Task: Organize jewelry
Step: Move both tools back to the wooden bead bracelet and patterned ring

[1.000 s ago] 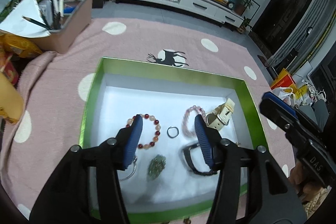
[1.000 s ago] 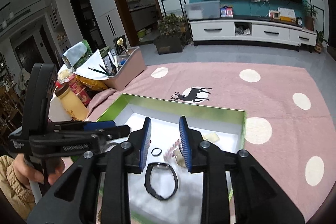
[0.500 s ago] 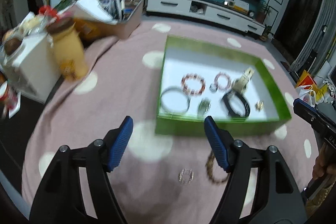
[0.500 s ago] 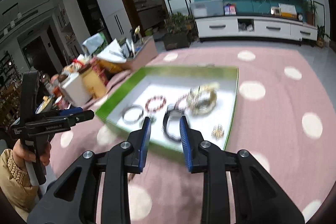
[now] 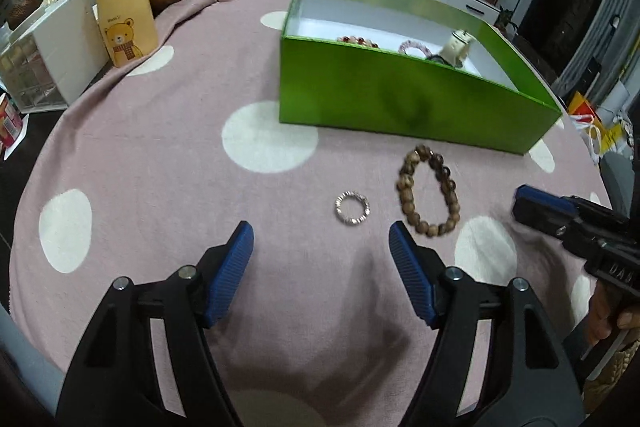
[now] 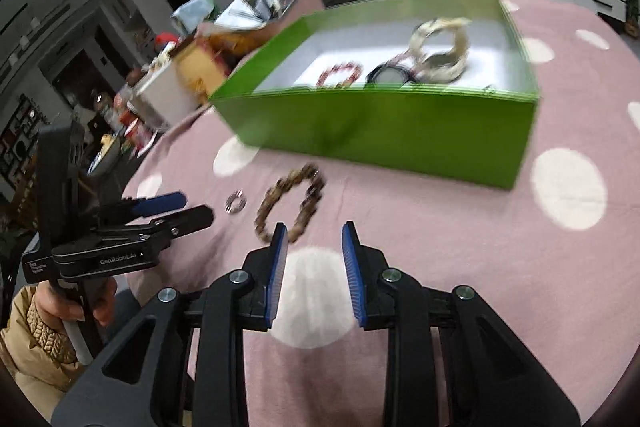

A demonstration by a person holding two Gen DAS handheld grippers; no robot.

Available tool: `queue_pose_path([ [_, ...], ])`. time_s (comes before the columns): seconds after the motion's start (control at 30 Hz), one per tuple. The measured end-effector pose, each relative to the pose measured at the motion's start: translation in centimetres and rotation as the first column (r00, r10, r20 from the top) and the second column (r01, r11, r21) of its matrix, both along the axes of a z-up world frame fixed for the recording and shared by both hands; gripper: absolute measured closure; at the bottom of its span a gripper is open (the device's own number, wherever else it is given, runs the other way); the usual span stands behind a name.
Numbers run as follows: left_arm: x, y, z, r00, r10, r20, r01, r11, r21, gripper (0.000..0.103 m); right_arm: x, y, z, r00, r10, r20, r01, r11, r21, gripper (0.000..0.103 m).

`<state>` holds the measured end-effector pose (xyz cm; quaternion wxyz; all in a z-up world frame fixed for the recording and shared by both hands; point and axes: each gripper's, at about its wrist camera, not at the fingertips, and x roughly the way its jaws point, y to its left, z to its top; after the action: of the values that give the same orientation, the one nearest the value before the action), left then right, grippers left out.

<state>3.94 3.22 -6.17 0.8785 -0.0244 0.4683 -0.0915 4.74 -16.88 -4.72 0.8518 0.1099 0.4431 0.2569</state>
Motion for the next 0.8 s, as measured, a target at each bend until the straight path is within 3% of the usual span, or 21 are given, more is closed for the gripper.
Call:
queue_pose_path([
  [0.37, 0.5, -1.3, -0.7, 0.997, -0.058, 0.058, 0.057, 0.998, 0.031, 0.034, 2.1, 3.4, -1.2, 1.0, 0.001, 0.023, 0.002, 0.991, -0.135, 0.074],
  [0.47, 0.9, -1.4, -1.2, 0.996, -0.065, 0.057, 0.063, 0.997, 0.035, 0.044, 2.6, 3.9, -1.5, 0.999, 0.006, 0.032, -0.001, 0.986, -0.168, 0.074],
  [0.7, 0.9, -2.2, -1.5, 0.989, -0.108, 0.1, 0.1, 0.991, 0.086, 0.051, 3.4, 5.7, -1.6, 0.997, 0.025, 0.071, -0.004, 0.96, -0.279, 0.075],
  [0.8, 0.8, -2.5, -1.5, 0.986, -0.124, 0.113, 0.113, 0.988, 0.102, 0.058, 3.5, 6.3, -1.7, 0.995, 0.031, 0.095, 0.002, 0.945, -0.328, 0.081],
])
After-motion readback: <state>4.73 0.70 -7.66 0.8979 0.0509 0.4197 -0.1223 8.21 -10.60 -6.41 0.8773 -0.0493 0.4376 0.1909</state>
